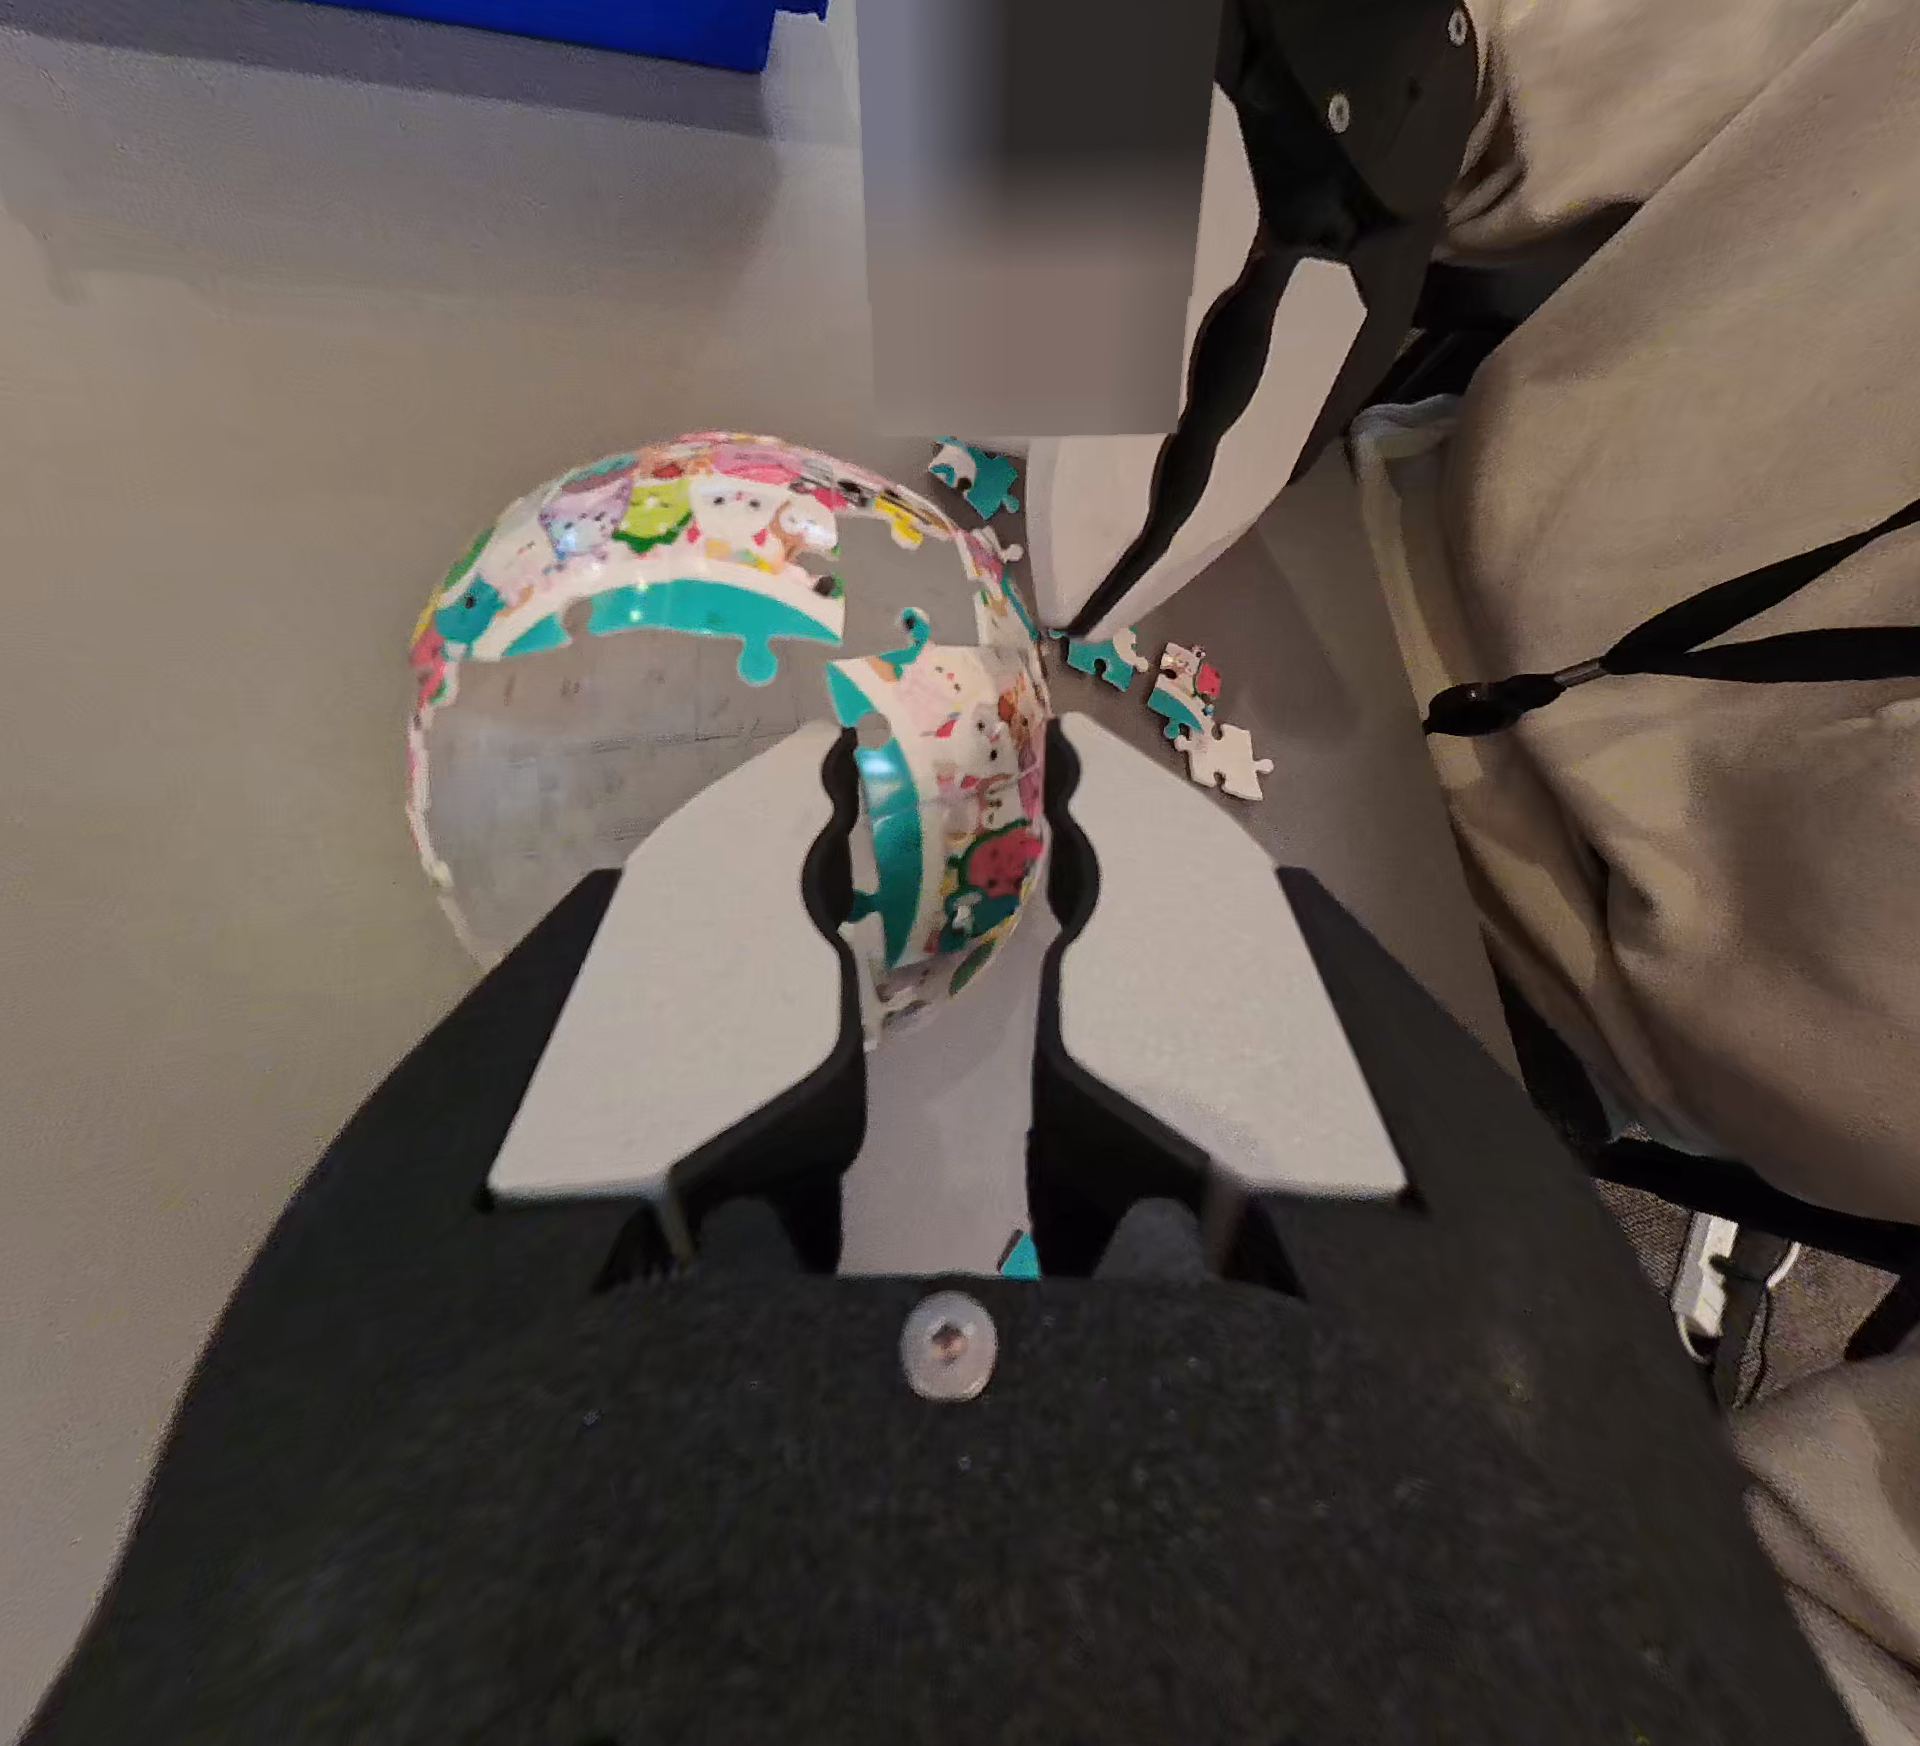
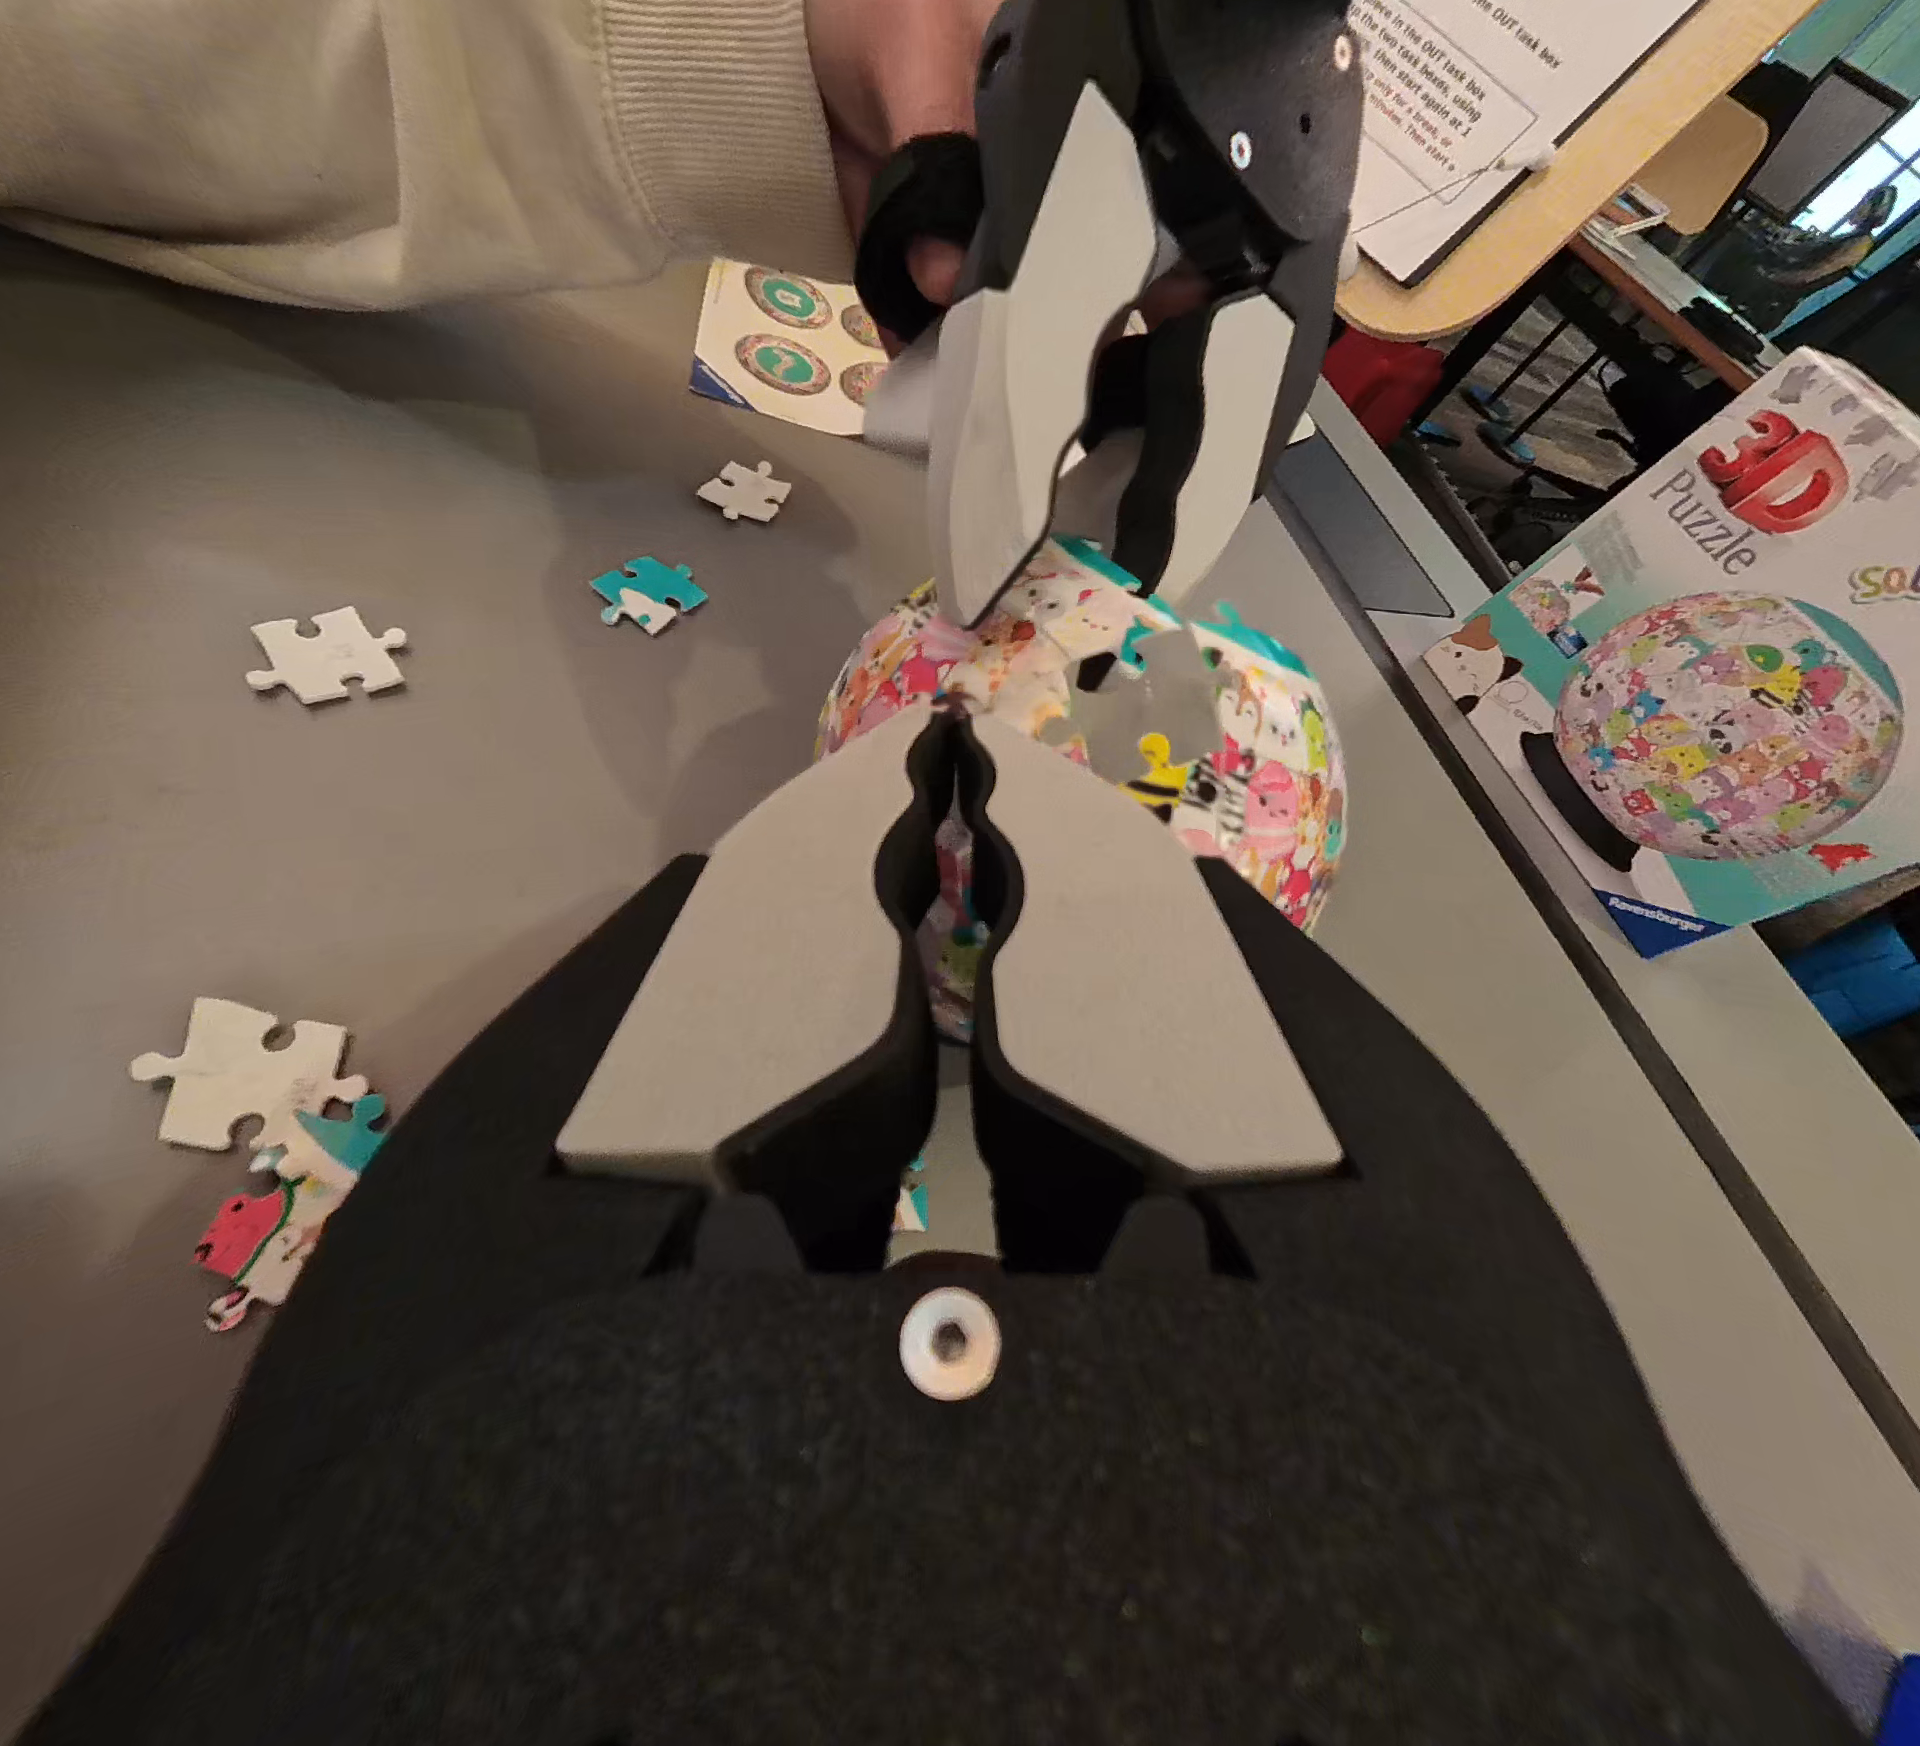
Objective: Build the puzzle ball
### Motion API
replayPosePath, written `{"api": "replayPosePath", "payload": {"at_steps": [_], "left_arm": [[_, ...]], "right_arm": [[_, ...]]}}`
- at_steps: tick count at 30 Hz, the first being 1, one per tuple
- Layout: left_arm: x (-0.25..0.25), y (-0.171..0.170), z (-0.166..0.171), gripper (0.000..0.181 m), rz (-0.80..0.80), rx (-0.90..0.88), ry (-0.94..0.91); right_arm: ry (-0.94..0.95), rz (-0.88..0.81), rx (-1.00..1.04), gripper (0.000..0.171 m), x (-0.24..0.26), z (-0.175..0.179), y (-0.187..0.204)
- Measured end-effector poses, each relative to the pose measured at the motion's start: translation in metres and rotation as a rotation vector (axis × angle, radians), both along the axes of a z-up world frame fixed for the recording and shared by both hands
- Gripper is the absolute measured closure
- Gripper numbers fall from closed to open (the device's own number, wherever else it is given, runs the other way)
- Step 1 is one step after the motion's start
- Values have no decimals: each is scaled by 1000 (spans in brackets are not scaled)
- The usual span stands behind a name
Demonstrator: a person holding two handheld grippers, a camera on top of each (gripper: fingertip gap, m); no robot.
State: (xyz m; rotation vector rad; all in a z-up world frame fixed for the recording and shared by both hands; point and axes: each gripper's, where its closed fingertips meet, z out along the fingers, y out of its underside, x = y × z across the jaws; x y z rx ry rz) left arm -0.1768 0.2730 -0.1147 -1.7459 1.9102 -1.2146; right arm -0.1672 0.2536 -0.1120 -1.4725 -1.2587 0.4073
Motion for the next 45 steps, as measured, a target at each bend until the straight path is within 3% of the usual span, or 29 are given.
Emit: {"api": "replayPosePath", "payload": {"at_steps": [4, 25, 37, 45], "left_arm": [[1, -1, 0, 157, -13, -9, 2], [7, -9, -4, 167, -133, -58, 88], [7, -8, -8, 160, -118, -47, 91], [3, -4, -8, 156, -84, -32, 85]], "right_arm": [[-26, -7, 9, 171, -1, -7, 2], [-31, -8, 70, 171, 17, -18, -1], [-60, 19, 70, 162, 34, -26, -5], [-36, -48, 74, 157, 30, -27, 4]]}}
